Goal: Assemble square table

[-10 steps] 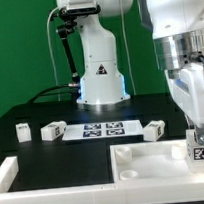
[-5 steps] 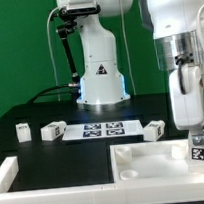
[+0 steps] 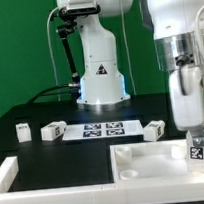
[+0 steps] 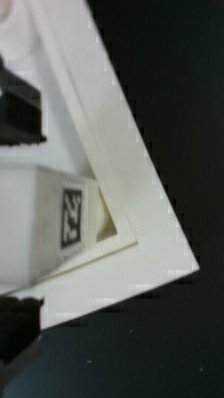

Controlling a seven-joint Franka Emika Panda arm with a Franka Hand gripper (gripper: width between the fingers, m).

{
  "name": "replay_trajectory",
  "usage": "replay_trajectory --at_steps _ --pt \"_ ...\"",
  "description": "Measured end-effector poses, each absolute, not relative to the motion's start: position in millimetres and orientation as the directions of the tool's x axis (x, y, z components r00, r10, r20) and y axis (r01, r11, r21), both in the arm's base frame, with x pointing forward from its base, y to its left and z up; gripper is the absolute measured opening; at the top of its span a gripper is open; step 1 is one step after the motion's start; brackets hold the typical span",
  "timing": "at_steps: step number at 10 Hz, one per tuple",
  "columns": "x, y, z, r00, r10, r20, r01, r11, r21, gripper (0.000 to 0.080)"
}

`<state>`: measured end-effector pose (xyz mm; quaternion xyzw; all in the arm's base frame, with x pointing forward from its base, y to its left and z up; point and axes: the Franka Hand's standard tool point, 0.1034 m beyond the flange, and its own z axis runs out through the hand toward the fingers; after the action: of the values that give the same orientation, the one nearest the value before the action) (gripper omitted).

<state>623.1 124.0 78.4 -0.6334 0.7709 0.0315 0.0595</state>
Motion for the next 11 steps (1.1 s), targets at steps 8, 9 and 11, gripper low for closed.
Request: replay_trajectory --at_steps 8,9,11 --pt "624.4 121.6 72.7 0.685 -0.728 -0.013 -0.728 -0.683 -0.058 0.0648" --pt "626.0 121.1 71.6 0.727 -0.686 0.004 -0.684 -0.726 -0.069 0.0648" --pt "626.1 121.1 69.0 0.742 -0.670 0.025 -0.666 -0.741 -0.084 0.0564"
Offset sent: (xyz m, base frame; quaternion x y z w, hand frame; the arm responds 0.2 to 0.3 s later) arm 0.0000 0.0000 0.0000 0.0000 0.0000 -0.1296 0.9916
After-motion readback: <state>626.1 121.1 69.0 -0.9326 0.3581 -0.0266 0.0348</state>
